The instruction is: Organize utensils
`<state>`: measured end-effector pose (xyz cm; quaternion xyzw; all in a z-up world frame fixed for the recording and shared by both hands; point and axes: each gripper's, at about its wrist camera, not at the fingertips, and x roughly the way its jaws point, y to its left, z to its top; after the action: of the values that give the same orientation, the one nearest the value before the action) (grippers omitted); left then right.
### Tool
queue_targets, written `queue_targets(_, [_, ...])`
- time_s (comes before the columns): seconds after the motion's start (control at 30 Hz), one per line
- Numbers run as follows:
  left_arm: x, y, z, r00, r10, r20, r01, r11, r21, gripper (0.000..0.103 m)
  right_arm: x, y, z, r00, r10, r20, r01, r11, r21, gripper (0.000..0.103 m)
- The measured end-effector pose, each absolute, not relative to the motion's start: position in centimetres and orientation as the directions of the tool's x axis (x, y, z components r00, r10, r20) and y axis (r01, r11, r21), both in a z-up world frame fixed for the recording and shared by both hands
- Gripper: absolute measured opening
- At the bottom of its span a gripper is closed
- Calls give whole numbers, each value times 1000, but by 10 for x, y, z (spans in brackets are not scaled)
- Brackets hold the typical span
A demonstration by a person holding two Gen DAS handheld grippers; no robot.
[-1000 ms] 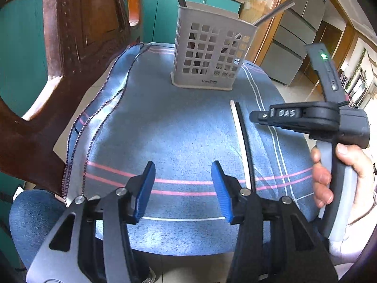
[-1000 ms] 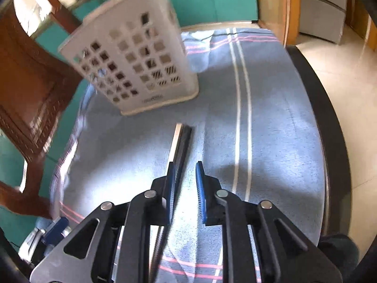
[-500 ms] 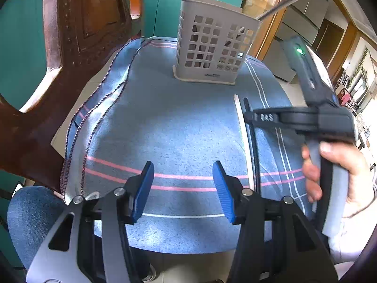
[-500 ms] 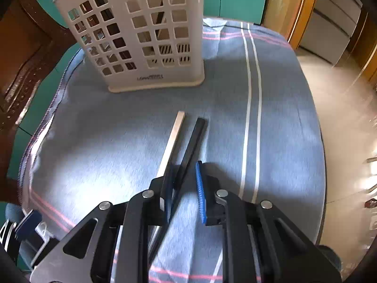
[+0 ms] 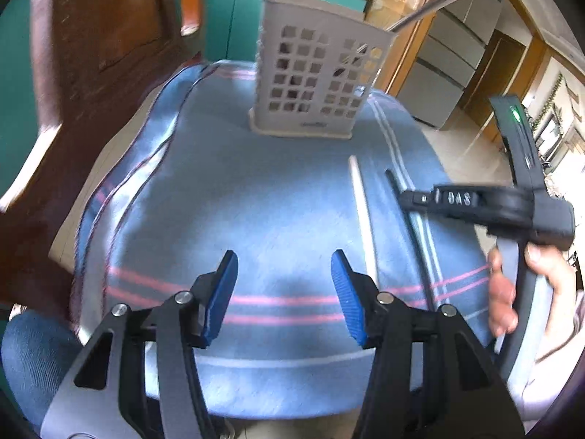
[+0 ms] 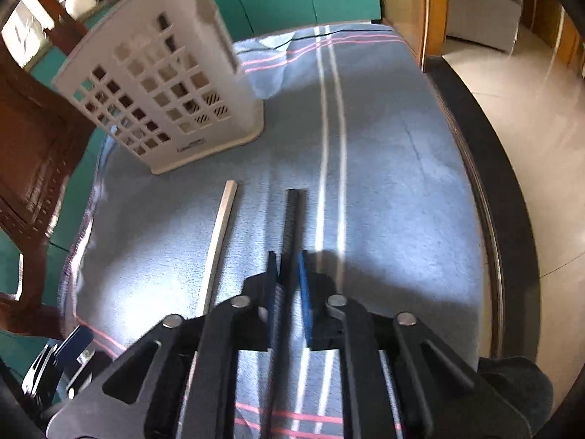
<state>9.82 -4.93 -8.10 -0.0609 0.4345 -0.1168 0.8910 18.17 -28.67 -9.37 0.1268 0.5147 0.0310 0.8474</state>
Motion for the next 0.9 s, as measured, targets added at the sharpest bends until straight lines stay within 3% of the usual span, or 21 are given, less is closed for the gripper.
queue_targets(0.23, [127, -92, -95, 511, -347, -787, 249, 935, -251, 57, 175, -298, -82, 513, 163, -843, 101, 964, 247, 28])
queue_targets(0.4, [124, -116, -105, 484, -341, -806, 294, 931, -217, 58, 171, -304, -84, 508, 179, -843, 108, 957, 268, 29])
queue_targets(0.5, [124, -120, -109, 504, -276, -819, 287, 947, -142, 29, 170, -301, -87, 502, 183, -845, 98, 959, 266, 29])
queue_targets(0.6, [126, -111, -110, 508, -248, -825, 250, 959, -134, 12, 170, -298, -88, 500, 188, -846, 91, 960, 267, 29])
queue_targets(0.8, [117, -76, -109, 479, -239, -844, 154, 970, -188, 10, 172, -290, -88, 492, 186, -851, 70, 965, 251, 30])
queue_targets(0.9, [114, -68, -106, 466, -260, -846, 144, 965, -218, 14, 174, -286, -88, 492, 174, -853, 62, 970, 234, 40])
